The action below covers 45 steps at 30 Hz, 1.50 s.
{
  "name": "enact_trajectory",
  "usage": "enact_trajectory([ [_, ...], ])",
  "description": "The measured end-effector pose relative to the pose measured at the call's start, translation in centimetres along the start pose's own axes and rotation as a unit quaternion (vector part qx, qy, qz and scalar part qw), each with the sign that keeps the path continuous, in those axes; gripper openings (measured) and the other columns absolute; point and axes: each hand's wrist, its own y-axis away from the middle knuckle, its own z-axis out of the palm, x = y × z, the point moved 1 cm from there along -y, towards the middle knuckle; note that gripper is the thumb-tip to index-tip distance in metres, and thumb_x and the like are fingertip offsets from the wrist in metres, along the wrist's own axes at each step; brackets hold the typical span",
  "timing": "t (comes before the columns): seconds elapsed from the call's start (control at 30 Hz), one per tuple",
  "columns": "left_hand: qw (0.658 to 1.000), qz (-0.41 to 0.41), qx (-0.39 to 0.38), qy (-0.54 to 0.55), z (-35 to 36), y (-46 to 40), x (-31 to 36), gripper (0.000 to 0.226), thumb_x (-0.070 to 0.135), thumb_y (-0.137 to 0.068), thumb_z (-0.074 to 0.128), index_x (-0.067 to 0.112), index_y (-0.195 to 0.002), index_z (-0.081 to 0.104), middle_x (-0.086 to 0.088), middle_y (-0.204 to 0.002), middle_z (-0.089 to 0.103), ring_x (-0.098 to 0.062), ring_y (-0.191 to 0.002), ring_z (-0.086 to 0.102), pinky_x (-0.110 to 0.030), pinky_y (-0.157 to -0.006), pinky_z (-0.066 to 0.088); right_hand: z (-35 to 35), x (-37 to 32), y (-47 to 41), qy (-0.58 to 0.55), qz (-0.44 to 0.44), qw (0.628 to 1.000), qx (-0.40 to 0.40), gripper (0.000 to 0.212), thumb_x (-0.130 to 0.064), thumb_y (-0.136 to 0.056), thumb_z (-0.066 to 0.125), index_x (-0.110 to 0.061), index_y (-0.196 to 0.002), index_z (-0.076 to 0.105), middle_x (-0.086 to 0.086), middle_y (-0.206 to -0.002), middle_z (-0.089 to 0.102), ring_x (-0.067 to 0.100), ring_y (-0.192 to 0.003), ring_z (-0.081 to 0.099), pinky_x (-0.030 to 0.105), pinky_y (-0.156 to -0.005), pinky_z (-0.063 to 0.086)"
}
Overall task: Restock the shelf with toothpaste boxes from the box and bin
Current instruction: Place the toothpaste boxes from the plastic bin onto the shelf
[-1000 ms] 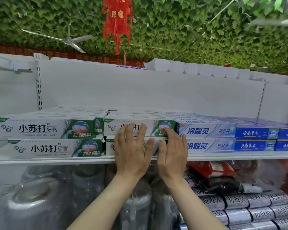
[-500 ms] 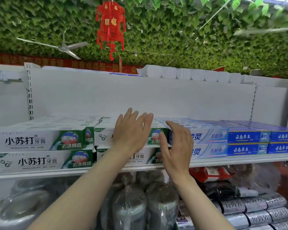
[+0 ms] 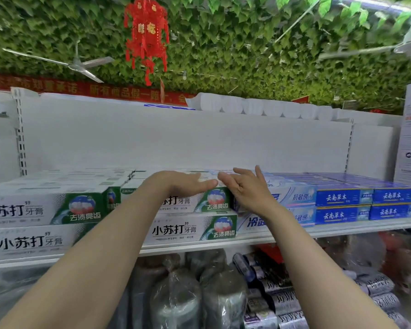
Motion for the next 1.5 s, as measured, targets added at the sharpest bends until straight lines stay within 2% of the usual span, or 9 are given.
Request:
enact_trajectory([
  [0.17,0.999,0.001,0.027,-0.047,-0.6,2.9,2.4,0.066,0.054,-0.105,0.025,0.018,-0.159,0.015,-0.003,-0.165,0.022,-0.020,-0.150,0.023,-0.023,-0.111,0.018,-0.7,-1.4,-1.1,-0.037,0.029,0.998,-0.052,0.081,-0.059,-0.102,0.000,-0.015,-0.142,0.056,0.004,-0.150,0.051,0.012,-0.149,0.028,0.044,-0.124,-0.011],
  [0.37,0.997,-0.015,0.044,-0.057,0.0,2.4,1.5,0.084,0.070,-0.097,0.028,0.013,-0.159,0.018,-0.006,-0.166,0.018,-0.022,-0.152,0.021,-0.036,-0.119,0.018,-0.8,-2.3,-1.6,-0.132,0.064,0.987,-0.062,0.089,-0.062,-0.099,-0.005,-0.008,-0.148,0.047,0.010,-0.151,0.050,0.018,-0.147,0.033,0.038,-0.124,-0.010],
  [0.6,0.996,-0.022,0.051,-0.064,0.0,2.1,1.4,0.088,0.074,-0.094,0.026,0.013,-0.158,0.023,-0.007,-0.164,0.025,-0.024,-0.149,0.028,-0.039,-0.117,0.025,-0.8,-2.1,-2.4,-0.155,0.086,0.980,-0.085,0.104,-0.074,-0.091,-0.009,-0.007,-0.117,0.067,0.007,-0.125,0.067,0.025,-0.131,0.049,0.040,-0.125,-0.008],
  [0.7,0.996,-0.023,0.054,-0.062,0.1,2.0,1.3,0.089,0.074,-0.094,0.026,0.012,-0.158,0.023,-0.006,-0.165,0.023,-0.023,-0.150,0.026,-0.039,-0.117,0.025,-1.4,-2.2,-2.5,-0.206,0.122,0.966,-0.093,0.113,-0.081,-0.089,-0.003,0.005,-0.133,0.057,0.021,-0.133,0.061,0.033,-0.129,0.052,0.040,-0.121,0.016],
  [0.77,0.996,-0.021,0.060,-0.065,0.1,2.1,1.1,0.090,0.075,-0.093,0.026,0.013,-0.158,0.024,-0.006,-0.165,0.024,-0.023,-0.149,0.027,-0.040,-0.118,0.025,-1.7,-2.7,-2.3,-0.249,0.144,0.953,-0.091,0.110,-0.084,-0.087,0.001,-0.004,-0.143,0.051,0.012,-0.141,0.056,0.025,-0.131,0.050,0.036,-0.105,0.028],
  [1.17,0.992,-0.042,0.077,-0.088,0.1,1.1,0.7,0.097,0.083,-0.087,0.021,0.014,-0.153,0.037,-0.007,-0.158,0.038,-0.026,-0.141,0.041,-0.044,-0.112,0.035,-2.8,-4.5,-3.0,-0.272,0.173,0.942,-0.095,0.100,-0.077,-0.093,0.001,-0.004,-0.140,0.050,0.010,-0.128,0.057,0.022,-0.117,0.046,0.037,-0.095,0.023],
  [1.3,0.986,-0.048,0.120,-0.107,0.9,1.0,0.3,0.102,0.091,-0.080,0.021,0.021,-0.152,0.036,-0.002,-0.158,0.039,-0.024,-0.140,0.043,-0.046,-0.108,0.040,-3.5,-4.0,-3.4,-0.288,0.184,0.936,-0.082,0.098,-0.074,-0.095,-0.001,-0.004,-0.147,0.045,0.018,-0.139,0.057,0.022,-0.131,0.043,0.046,-0.109,0.022],
  [1.37,0.986,-0.043,0.121,-0.108,0.9,1.3,0.2,0.105,0.094,-0.076,0.023,0.022,-0.150,0.039,-0.001,-0.155,0.043,-0.024,-0.137,0.045,-0.045,-0.105,0.042,-3.5,-4.5,-3.7,-0.289,0.184,0.935,-0.090,0.093,-0.070,-0.097,-0.002,-0.006,-0.153,0.036,0.018,-0.146,0.051,0.017,-0.122,0.041,0.046,-0.116,0.017],
  [1.5,0.985,-0.038,0.129,-0.113,1.1,1.6,0.1,0.110,0.103,-0.060,0.031,0.024,-0.133,0.053,0.003,-0.135,0.060,-0.021,-0.118,0.058,-0.037,-0.086,0.046,-2.7,-5.9,-4.3,-0.282,0.189,0.933,-0.119,0.092,-0.068,-0.098,-0.001,-0.003,-0.154,0.032,0.018,-0.149,0.047,0.023,-0.137,0.038,0.044,-0.117,0.016],
])
